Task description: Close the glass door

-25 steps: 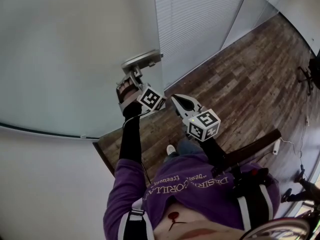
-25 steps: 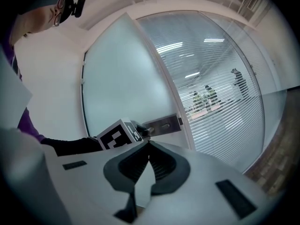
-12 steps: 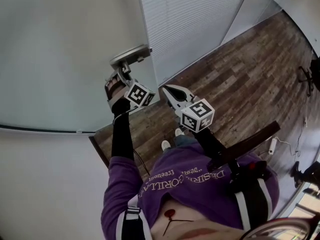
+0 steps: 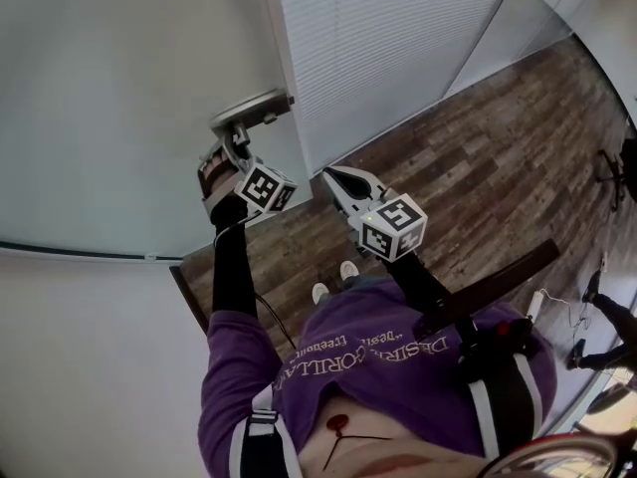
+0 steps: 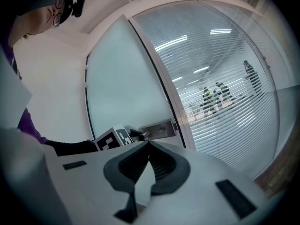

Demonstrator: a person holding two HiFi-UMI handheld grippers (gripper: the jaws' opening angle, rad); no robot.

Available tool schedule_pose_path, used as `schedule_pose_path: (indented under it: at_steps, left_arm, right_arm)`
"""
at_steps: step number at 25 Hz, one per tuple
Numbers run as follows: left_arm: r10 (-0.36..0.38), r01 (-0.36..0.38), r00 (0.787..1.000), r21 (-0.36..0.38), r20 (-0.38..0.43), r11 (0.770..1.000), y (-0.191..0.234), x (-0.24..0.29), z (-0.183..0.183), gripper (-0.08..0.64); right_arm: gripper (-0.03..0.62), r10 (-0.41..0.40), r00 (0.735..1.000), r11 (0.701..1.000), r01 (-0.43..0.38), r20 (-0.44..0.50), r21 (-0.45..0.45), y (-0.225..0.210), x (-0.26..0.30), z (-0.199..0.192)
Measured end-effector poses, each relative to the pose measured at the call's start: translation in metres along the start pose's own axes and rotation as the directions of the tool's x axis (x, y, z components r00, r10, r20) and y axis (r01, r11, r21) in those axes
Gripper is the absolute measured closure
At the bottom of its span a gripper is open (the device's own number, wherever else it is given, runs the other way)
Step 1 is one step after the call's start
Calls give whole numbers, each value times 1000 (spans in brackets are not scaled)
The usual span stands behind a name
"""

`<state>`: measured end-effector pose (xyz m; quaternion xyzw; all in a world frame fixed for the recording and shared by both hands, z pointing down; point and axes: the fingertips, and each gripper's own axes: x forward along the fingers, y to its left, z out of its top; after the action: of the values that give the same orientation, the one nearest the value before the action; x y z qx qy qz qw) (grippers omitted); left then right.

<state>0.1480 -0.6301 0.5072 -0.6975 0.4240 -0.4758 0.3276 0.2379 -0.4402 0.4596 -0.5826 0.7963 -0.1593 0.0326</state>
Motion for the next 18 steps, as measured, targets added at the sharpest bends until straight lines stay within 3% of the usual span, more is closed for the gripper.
schedule_pose_path:
  at_steps: [7,18]
  left_arm:
    - [1,-1,999,-3,-46,1000,-9,8,-10,437]
    - [-5,4,999,-23,-46,1000,1,23,-2,437]
  right_arm:
    - [595,38,999,999,-39,-14,-25,-12,0,-6]
    - [595,87,995,996,-88,-49,-8,-16,13,-7]
